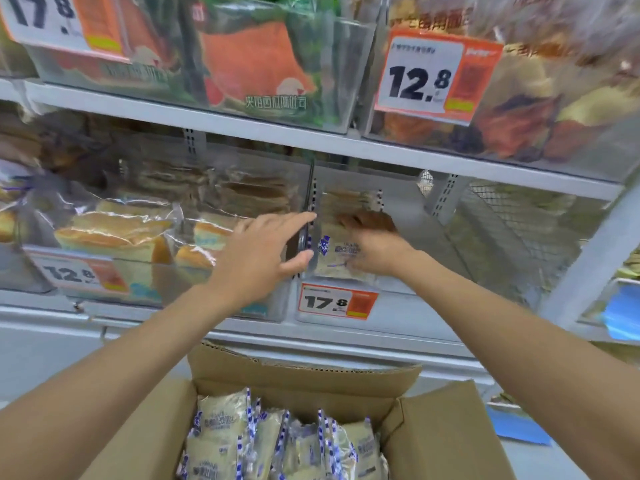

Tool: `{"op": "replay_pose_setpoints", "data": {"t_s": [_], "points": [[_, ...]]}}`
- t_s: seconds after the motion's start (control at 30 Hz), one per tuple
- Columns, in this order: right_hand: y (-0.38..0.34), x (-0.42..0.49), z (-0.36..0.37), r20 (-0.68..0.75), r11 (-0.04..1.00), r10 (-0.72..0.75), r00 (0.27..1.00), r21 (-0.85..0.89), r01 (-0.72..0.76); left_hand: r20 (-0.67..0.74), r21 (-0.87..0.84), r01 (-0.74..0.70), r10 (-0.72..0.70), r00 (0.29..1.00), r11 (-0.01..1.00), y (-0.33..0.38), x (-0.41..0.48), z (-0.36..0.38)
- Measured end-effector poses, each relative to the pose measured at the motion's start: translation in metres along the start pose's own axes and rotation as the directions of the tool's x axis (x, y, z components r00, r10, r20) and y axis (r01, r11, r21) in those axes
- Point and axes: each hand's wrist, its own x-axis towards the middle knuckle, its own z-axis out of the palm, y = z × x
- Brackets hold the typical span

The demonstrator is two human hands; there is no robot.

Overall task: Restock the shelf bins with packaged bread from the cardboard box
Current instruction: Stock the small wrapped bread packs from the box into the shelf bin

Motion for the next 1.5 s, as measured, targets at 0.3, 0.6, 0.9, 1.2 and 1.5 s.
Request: {"op": "replay_pose_setpoints", "data": {"t_s": [0.3,0.6,0.9,1.2,1.5], "points": [[0.002,0.011,0.008,0.031,0.998,0.053,0.998,0.029,-0.054,-0.034,-0.028,-0.041,0.04,0.999,0.999,0.002,-0.004,-0.002],[-0.01,-0.021,-0.02,0.016,0.929,0.147,0.989,0.34,-0.144,-0.004,0.052,-0.007,0.008,1.0,0.999,0.01,-0.004,-0.008],[-0.099,-0.161,-0.021,-0.279,0.757,0.286,0.917,0.652,-0.038,0.031,-0.304,0.092,-0.087,0.996,0.948,0.05,-0.106,-0.002],[-0.178,-0.23,0.133,0.526,0.623,0.108,0.844,0.626,-0.47,0.518,-0.229,0.546,-0.374,0.769,0.806,-0.021,-0.243,0.048],[-0.233,-0.202,0.189,0.769,0.723,0.03,0.639,0.424,-0.545,0.62,-0.202,0.686,-0.451,0.642,0.699,-0.04,-0.262,0.072]]}}
